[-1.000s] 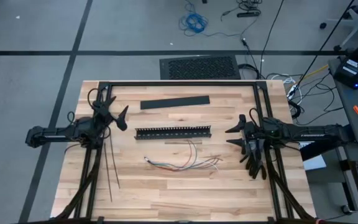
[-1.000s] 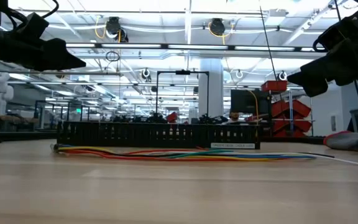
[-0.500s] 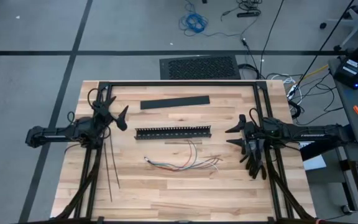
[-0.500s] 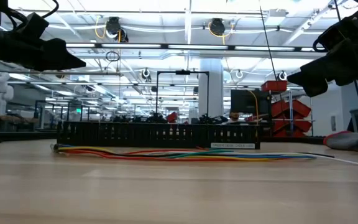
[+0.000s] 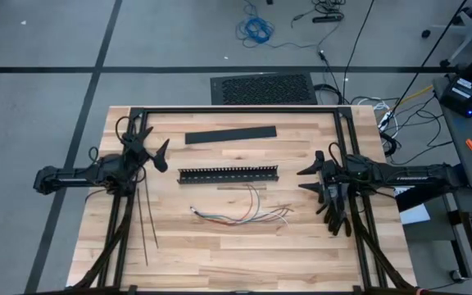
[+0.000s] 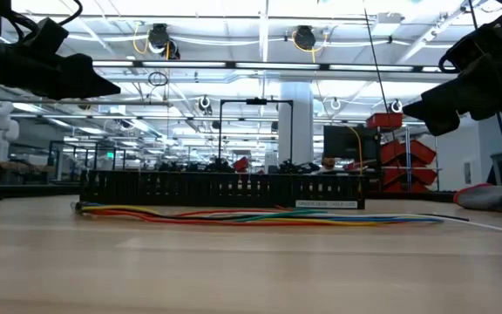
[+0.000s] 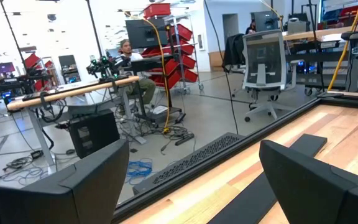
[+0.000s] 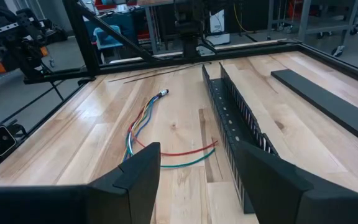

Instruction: Ziptie cables

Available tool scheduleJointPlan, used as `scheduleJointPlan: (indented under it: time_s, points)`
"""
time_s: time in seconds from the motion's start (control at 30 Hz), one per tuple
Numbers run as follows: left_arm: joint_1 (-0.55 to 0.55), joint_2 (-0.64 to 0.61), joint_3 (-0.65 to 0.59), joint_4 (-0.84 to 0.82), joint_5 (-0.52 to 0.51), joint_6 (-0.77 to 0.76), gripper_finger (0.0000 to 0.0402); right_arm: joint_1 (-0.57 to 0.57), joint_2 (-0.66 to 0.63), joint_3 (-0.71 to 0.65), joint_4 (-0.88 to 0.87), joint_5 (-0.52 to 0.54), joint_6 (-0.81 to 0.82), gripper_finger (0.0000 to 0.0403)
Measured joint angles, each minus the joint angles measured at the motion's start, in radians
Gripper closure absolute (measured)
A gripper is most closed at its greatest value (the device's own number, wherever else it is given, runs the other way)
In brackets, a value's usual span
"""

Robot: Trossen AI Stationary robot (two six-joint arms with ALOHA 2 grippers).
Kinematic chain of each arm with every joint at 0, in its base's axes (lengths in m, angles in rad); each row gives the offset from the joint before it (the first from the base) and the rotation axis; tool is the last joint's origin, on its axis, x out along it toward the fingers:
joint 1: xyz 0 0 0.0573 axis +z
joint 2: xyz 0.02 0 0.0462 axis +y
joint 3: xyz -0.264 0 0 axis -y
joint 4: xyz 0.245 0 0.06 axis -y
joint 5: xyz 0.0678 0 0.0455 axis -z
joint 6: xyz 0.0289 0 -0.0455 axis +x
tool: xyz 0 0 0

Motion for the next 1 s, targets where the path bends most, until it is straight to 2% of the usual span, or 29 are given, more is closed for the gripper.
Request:
scheduleJointPlan:
  time_s: [0.43,0.6,0.83,1.0]
  points:
    - [0.000,0.000,0.000,0.000,0.000,0.000,0.0043,0.000,0.000,0.000,0.006,0.006,-0.001,0.0197]
    - [0.000,0.000,0.000,0.000,0.000,0.000,0.0043,-0.002,-0.001,0.000,0.101,0.140,0.001,0.0197]
    - [0.000,0.000,0.000,0.000,0.000,0.000,0.0043,-0.001,-0.001,0.000,0.150,0.132,0.056,0.0197]
    - [0.000,0.000,0.000,0.000,0.000,0.000,0.0043,-0.004,0.005,0.000,0.258,0.138,0.053,0.0197]
